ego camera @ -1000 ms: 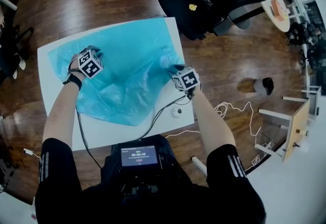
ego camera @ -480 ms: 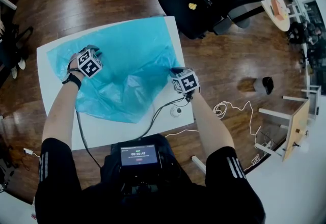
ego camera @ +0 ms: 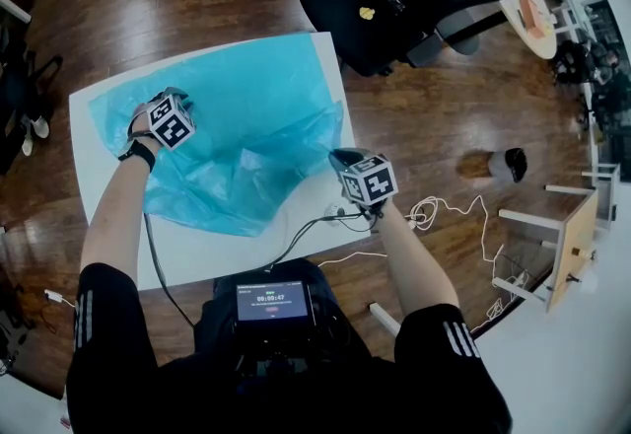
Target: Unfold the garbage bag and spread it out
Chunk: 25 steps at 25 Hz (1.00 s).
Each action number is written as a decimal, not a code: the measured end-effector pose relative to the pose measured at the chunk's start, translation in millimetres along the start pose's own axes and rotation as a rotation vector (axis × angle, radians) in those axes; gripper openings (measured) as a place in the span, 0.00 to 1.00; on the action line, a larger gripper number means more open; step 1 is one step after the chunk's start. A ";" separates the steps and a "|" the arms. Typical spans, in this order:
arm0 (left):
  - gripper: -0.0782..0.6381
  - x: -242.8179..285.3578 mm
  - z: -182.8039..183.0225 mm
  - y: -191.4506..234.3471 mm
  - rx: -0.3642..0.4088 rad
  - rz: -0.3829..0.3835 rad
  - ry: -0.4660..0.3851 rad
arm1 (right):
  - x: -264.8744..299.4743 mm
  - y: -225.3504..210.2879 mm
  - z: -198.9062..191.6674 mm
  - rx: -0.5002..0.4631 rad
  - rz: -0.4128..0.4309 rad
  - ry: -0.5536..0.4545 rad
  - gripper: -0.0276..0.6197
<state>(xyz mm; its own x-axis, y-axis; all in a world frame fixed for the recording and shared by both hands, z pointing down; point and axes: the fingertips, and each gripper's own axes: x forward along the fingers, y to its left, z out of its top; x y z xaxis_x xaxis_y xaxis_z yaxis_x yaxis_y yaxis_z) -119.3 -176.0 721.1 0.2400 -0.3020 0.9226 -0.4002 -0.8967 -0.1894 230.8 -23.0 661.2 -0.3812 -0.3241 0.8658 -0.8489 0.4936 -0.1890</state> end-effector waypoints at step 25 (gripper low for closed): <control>0.19 3.8 0.5 -2.8 0.125 0.013 0.089 | -42.1 87.6 -159.0 0.133 0.139 0.190 0.12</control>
<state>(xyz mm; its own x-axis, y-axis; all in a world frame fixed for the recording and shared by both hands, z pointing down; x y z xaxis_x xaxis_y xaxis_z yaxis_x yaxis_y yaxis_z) -116.8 -174.8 725.0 0.1545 -0.2889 0.9448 -0.2883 -0.9279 -0.2366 230.6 162.2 681.9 -0.4326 -0.0969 0.8964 -0.8385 0.4086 -0.3604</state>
